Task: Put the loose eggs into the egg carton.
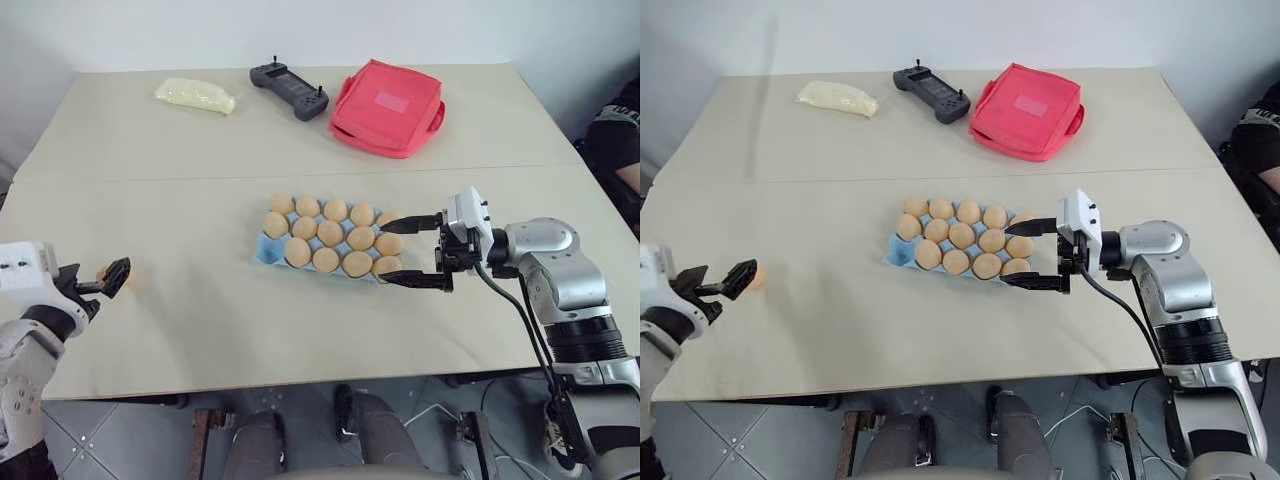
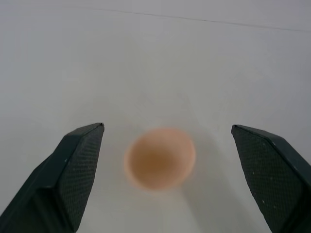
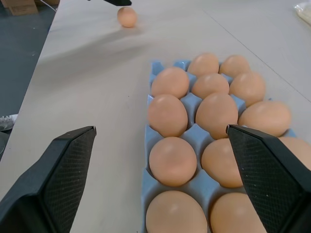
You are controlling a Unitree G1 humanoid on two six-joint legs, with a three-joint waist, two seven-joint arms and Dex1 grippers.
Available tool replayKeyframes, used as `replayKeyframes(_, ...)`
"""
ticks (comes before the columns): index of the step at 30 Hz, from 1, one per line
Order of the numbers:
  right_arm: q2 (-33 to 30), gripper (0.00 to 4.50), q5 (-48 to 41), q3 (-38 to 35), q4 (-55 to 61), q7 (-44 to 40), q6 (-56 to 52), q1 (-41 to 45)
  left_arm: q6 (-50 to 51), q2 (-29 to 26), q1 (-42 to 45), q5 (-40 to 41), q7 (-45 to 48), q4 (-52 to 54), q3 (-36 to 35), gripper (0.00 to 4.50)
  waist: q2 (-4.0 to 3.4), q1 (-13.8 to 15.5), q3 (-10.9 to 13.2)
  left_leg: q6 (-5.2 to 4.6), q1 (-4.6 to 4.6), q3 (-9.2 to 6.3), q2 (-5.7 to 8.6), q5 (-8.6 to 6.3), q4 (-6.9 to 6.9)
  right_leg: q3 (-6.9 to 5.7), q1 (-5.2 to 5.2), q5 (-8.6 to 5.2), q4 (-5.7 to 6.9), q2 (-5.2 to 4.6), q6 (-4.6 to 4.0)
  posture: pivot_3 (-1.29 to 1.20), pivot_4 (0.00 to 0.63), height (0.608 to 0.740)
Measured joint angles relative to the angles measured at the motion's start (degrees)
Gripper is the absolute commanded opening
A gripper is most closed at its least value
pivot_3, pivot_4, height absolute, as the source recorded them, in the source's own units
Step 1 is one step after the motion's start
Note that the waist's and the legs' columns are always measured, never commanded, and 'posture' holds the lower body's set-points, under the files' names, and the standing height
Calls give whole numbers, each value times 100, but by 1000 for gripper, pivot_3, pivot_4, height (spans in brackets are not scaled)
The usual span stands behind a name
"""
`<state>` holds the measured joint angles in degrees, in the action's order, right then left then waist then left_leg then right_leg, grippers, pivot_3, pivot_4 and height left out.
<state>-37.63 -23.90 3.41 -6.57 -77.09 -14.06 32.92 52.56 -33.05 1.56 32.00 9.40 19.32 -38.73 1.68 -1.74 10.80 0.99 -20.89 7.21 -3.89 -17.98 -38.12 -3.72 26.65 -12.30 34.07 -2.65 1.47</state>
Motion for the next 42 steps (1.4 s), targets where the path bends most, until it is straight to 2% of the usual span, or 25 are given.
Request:
replayKeyframes(7,-107,4500,-11,-113,316,165,-124,-275,193,-172,92,-273,-122,-488,189,4470,0,24,0,26,-1,-2,-23,-16,2,-14,8,-8,2,4,-13,0,150,740)
replayKeyframes(10,-123,4500,-14,-137,424,209,-164,-312,205,-212,112,-392,-113,-631,376,3837,0,22,0,23,1,3,-20,-15,0,-12,8,-8,4,1,-13,0,150,740)
replayKeyframes(15,-126,4500,-16,-144,439,268,-225,-371,196,-212,251,-486,-96,-663,503,2357,4,26,-2,21,3,2,-20,-13,-2,-9,8,-7,9,1,-15,0,150,740)
replayKeyframes(16,-126,4500,-16,-144,440,278,-226,-379,192,-212,273,-494,-89,-663,519,2242,4,24,-2,21,3,2,-20,-13,-2,-7,8,-7,10,2,-15,0,150,740)
replayKeyframes(23,-185,4500,-22,-170,618,331,-235,-470,-303,-343,740,-572,319,-636,909,2106,4,33,-2,21,4,3,-17,-13,-2,-7,7,-7,11,3,-15,0,150,740)
replayKeyframes(26,-198,4500,-26,-189,663,414,-247,-504,-648,-357,1166,-565,693,-581,1356,2106,4,56,-3,15,4,4,-4,-9,-2,-9,6,-6,14,6,-12,0,150,740)
replayKeyframes(31,-217,4500,-47,-280,875,597,-289,-689,-964,-245,2174,-607,1357,-758,2571,2106,4,151,-3,9,-1,25,7,-6,-5,-6,6,1,11,12,0,0,150,740)
replayKeyframes(37,-242,4500,-79,-445,1110,853,-358,-1007,-1277,-24,2963,-794,2330,-1668,3751,2106,4,146,-3,10,12,79,3,-6,-4,-9,8,1,15,22,1,0,150,740)
replayKeyframes(42,-261,4500,-115,-621,1335,1039,-394,-1215,-1492,60,3171,-976,2707,-2186,3988,2106,5,149,-2,8,34,100,4,-7,-4,1,7,0,28,23,2,0,150,740)
